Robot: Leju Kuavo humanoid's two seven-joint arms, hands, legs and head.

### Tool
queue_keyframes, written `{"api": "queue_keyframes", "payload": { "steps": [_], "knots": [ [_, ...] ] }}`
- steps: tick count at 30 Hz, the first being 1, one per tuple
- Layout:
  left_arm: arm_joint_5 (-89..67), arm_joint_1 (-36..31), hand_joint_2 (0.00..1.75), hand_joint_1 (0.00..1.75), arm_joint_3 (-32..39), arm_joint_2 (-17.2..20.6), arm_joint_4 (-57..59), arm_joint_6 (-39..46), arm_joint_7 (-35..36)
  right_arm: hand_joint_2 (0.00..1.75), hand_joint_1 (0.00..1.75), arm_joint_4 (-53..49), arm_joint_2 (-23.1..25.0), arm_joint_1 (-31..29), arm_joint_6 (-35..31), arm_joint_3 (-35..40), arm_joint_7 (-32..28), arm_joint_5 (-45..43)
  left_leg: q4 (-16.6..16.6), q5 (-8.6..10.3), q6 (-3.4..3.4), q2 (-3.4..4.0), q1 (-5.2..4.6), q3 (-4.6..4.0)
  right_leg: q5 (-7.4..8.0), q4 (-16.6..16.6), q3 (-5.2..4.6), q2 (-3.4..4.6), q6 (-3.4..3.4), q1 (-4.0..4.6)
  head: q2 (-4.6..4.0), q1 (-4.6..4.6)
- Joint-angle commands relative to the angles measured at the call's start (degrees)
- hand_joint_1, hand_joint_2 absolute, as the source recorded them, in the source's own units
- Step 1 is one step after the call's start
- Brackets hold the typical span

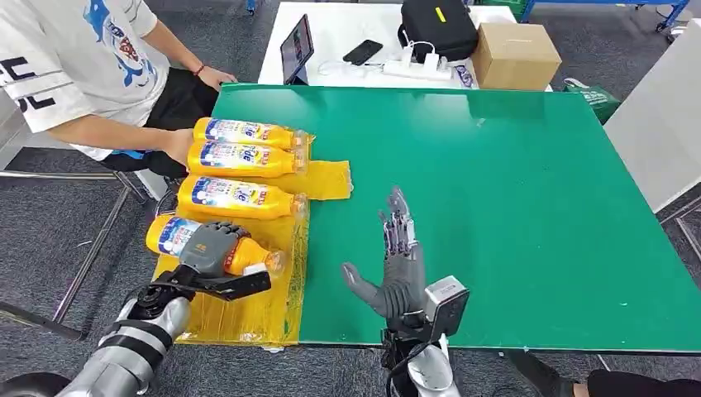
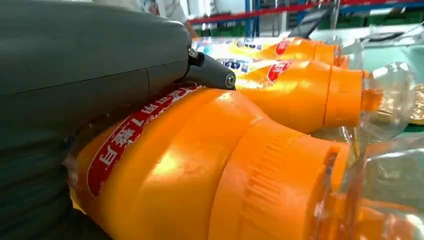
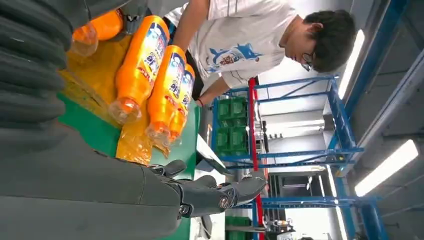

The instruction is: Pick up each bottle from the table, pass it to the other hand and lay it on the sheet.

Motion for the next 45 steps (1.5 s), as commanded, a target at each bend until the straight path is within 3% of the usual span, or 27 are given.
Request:
{"api": "queue_keyframes", "payload": {
  "steps": [1,2,3,4,5,20,25,27,29,30,31,32,33,38,42,43,45],
  "knots": [
    [2.85,-2.80,1.75,1.75,-1.23,-0.38,7.72,-2.68,-0.22,1.75,0.00,4.41,-1.22,-1.86,0.75,0.43,0.39,-0.69,-0.06,-0.06,-0.04,0.06,0.06,0.32,-0.03,-0.10,0.33,-0.03,-0.09,0.08,0.00,0.00],
    [3.86,-2.66,1.75,0.99,-0.76,-0.73,7.68,-3.23,0.00,1.75,0.00,4.66,-1.07,-1.86,0.86,0.26,0.42,-0.84,-0.08,-0.04,-0.03,0.05,0.06,0.31,-0.01,-0.12,0.33,-0.04,-0.08,0.08,0.00,0.00],
    [4.41,-2.72,1.75,0.00,-0.74,-0.84,7.77,-3.96,0.11,1.75,0.00,4.91,-0.96,-1.88,1.01,0.12,0.53,-1.01,-0.05,-0.02,-0.02,0.04,0.03,0.22,0.00,-0.08,0.22,-0.01,-0.05,0.04,0.00,0.00],
    [5.69,-2.70,1.75,0.00,-0.31,-1.00,7.76,-5.06,-0.36,1.75,0.00,5.18,-1.01,-1.93,1.18,0.09,0.64,-1.12,-0.06,-0.04,-0.03,0.04,0.05,0.30,-0.01,-0.10,0.31,-0.03,-0.07,0.07,0.00,0.00],
    [8.60,-2.44,0.00,0.00,0.83,-1.21,7.47,-7.33,-1.43,1.75,0.00,5.73,-0.90,-2.10,1.33,-0.03,0.68,-1.23,-0.07,-0.05,-0.03,0.04,0.06,0.36,-0.02,-0.11,0.38,-0.05,-0.09,0.08,0.00,0.00],
    [17.30,1.01,0.00,0.00,4.13,-1.33,5.96,-10.92,-1.68,1.75,0.00,8.27,-0.52,-2.68,0.63,-1.67,1.62,-1.60,-0.10,-0.03,-0.04,0.06,0.04,0.51,0.02,-0.14,0.52,-0.03,-0.09,0.06,0.00,0.00],
    [26.06,3.15,0.00,0.00,9.11,-2.92,3.72,-14.03,-4.30,1.75,0.00,10.74,-0.39,-3.50,-0.04,-1.94,2.36,-1.61,-0.11,0.00,-0.03,0.05,0.01,0.58,0.03,-0.12,0.56,-0.01,-0.07,0.02,0.00,0.00],
    [31.41,5.63,0.00,0.00,13.48,-5.40,-1.10,-10.24,-8.02,1.75,0.00,11.76,-0.45,-3.53,-0.11,-1.59,2.40,-1.39,-0.12,-0.02,-0.04,0.12,0.03,0.66,0.04,-0.15,0.63,0.06,-0.08,0.04,0.00,0.00],
    [33.25,7.36,0.00,0.00,18.62,-9.98,-7.86,4.00,-12.55,1.75,0.00,12.07,-0.41,-3.39,-0.02,-0.75,2.42,-1.23,-0.13,-0.02,-0.03,0.09,0.03,0.66,0.04,-0.17,0.67,0.01,-0.07,0.05,0.00,0.00],
    [25.19,7.16,0.00,0.00,19.37,-10.81,-9.45,20.33,-12.86,1.75,0.00,12.32,-0.27,-3.32,-0.26,-0.13,2.54,-1.10,-0.05,0.00,-0.03,-0.02,0.01,0.56,0.00,-0.09,0.58,-0.08,-0.04,0.03,0.00,-0.02],
    [11.58,7.70,0.00,0.00,28.99,-15.20,-15.82,25.33,-16.07,1.75,0.00,13.07,-0.15,-3.46,-0.73,0.72,2.81,-1.15,-0.02,-0.01,-0.04,-0.05,0.05,0.54,-0.01,-0.09,0.58,-0.15,-0.05,0.06,0.00,-0.02],
    [15.83,5.94,0.00,0.00,38.80,-20.64,-17.81,25.33,-24.89,1.75,0.00,14.62,0.03,-3.88,-1.70,1.76,2.81,-1.05,0.00,0.03,-0.04,-0.09,0.03,0.41,0.00,-0.04,0.43,-0.18,-0.04,0.04,0.00,0.02],
    [15.95,5.89,0.00,0.00,39.87,-20.87,-22.87,25.33,-24.98,1.75,0.00,15.86,0.01,-4.16,-2.16,2.53,2.70,-1.32,0.17,-0.02,-0.03,-0.15,0.12,0.22,-0.03,0.02,0.31,-0.27,-0.04,0.13,0.00,0.02],
    [43.27,6.48,0.00,0.00,28.02,-17.74,-26.97,25.33,-24.98,1.75,0.00,16.67,-0.40,-3.56,-4.71,2.29,1.63,-1.62,-0.01,0.07,0.03,-0.07,0.03,0.21,0.00,-0.06,0.28,-0.09,-0.04,0.04,0.00,0.04],
    [53.86,8.80,0.00,0.00,22.34,-17.20,-32.21,25.10,-24.98,1.75,0.00,14.77,-0.55,-2.13,-6.43,1.79,1.20,-0.12,0.06,-0.01,-0.06,-0.15,0.11,0.18,-0.05,-0.04,0.24,-0.28,-0.10,0.16,0.00,0.00],
    [53.86,8.80,1.75,0.00,22.34,-17.20,-32.21,25.10,-24.98,1.75,0.00,14.77,-0.55,-2.13,-6.43,1.79,1.20,-0.12,0.01,0.03,-0.03,-0.20,0.06,0.15,-0.05,-0.06,0.20,-0.32,-0.06,0.10,0.00,0.00],
    [57.44,10.52,1.75,0.00,20.68,-17.14,-34.72,23.22,-24.98,1.75,0.00,13.32,-0.80,-1.20,-7.60,1.74,0.41,0.78,0.02,-0.01,-0.02,-0.24,0.08,0.19,-0.09,-0.05,0.27,-0.28,-0.06,0.11,0.00,0.00]
  ]
}}
